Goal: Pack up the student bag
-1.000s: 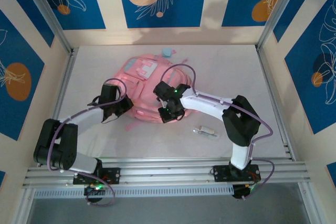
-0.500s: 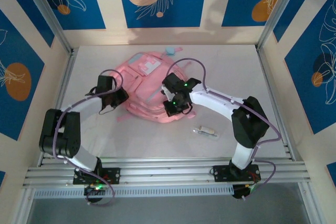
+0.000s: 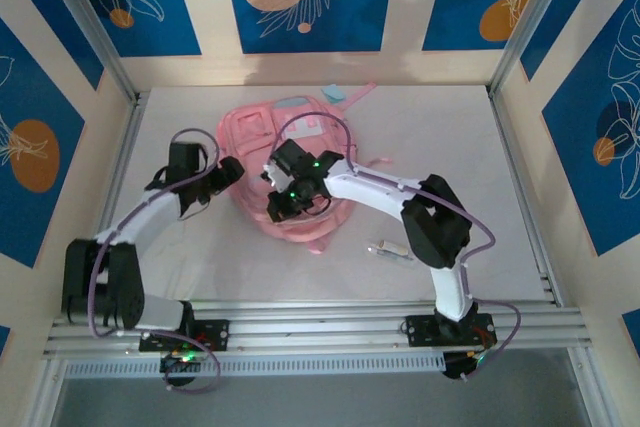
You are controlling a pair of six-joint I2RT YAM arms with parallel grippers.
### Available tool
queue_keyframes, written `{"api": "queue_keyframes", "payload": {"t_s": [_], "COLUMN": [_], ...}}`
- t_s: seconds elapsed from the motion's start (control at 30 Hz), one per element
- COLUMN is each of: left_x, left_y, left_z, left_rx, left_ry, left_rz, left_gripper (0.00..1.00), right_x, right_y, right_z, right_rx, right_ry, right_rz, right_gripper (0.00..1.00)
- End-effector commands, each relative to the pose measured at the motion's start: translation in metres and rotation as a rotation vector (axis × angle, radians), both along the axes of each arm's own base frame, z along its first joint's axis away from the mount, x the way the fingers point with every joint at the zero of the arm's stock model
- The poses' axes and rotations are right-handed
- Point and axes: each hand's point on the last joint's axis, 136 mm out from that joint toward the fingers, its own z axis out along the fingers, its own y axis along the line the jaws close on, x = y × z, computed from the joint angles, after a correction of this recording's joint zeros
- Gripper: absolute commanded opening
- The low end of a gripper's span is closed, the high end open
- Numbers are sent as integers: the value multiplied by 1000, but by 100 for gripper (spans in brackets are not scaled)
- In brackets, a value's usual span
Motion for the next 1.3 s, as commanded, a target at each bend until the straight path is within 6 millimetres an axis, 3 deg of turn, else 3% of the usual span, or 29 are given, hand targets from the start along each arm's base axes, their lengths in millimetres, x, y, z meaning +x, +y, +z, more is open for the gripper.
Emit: {"api": "queue_keyframes", "payload": {"t_s": [0.0, 0.23, 0.37, 0.53, 0.63, 0.8, 0.9, 0.97, 1.1, 1.27], "left_x": [-33, -70, -65, -43, -29, -15, -12, -12, -14, -15], "left_y": [-4, -4, -8, -10, -12, -19, -19, -16, -7, -9], "left_z": [-11, -25, -32, -30, -34, -44, -43, -39, -33, -25], "left_rx": [-52, -67, -119, -148, -161, -189, -181, -156, -75, -53], "left_ry": [72, 130, 124, 60, 37, 16, 2, -16, -23, -22], "left_rz": [2, 3, 38, 95, 120, 129, 124, 120, 101, 58], "left_gripper": [85, 86, 88, 87, 77, 37, 12, 4, 0, 0], "right_x": [7, 7, 2, -5, -10, -13, -13, -14, -22, -21], "right_y": [37, 72, 79, 66, 59, 47, 36, 22, -20, -89], "right_z": [28, 36, 40, 36, 37, 34, 29, 25, 10, -11], "right_rx": [141, 249, 279, 262, 268, 262, 228, 173, 20, -159], "right_ry": [8, 55, 75, 96, 108, 114, 107, 86, 60, 31], "right_rz": [17, 19, 40, 28, 17, -3, -21, -34, -55, -118], "right_gripper": [0, 0, 0, 0, 0, 0, 0, 0, 0, 0]}}
